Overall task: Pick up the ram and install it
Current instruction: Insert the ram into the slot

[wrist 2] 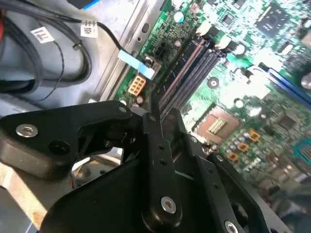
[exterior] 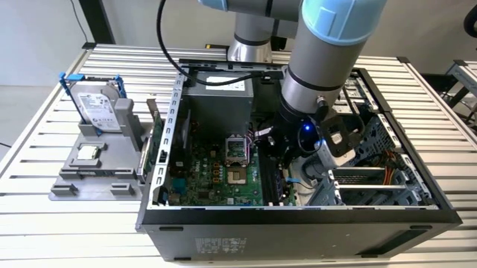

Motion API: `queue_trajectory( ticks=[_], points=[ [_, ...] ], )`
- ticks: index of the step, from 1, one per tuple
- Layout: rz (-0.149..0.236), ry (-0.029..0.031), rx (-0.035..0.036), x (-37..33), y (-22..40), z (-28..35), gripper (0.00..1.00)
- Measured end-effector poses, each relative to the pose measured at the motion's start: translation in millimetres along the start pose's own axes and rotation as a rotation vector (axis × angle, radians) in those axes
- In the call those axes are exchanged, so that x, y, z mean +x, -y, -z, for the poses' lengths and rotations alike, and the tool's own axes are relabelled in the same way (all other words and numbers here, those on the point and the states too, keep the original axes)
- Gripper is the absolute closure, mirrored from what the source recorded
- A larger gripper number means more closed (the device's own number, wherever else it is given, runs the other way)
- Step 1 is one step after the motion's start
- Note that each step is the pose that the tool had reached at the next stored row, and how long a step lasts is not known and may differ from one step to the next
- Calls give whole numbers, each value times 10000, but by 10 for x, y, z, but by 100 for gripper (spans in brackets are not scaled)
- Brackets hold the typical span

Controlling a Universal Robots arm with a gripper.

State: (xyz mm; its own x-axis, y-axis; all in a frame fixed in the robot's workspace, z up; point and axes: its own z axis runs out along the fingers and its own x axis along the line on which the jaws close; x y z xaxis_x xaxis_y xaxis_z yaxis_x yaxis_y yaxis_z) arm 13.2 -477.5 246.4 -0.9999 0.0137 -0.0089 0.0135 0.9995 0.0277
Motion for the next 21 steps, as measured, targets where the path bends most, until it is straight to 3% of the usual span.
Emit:
queue_trajectory(
  ticks=[4,5,21],
  points=[
    [-1,1,-12,0,-1,6,0],
    [0,1,-12,0,-1,6,100],
    [-1,0,-30,1,-1,8,100]
  ],
)
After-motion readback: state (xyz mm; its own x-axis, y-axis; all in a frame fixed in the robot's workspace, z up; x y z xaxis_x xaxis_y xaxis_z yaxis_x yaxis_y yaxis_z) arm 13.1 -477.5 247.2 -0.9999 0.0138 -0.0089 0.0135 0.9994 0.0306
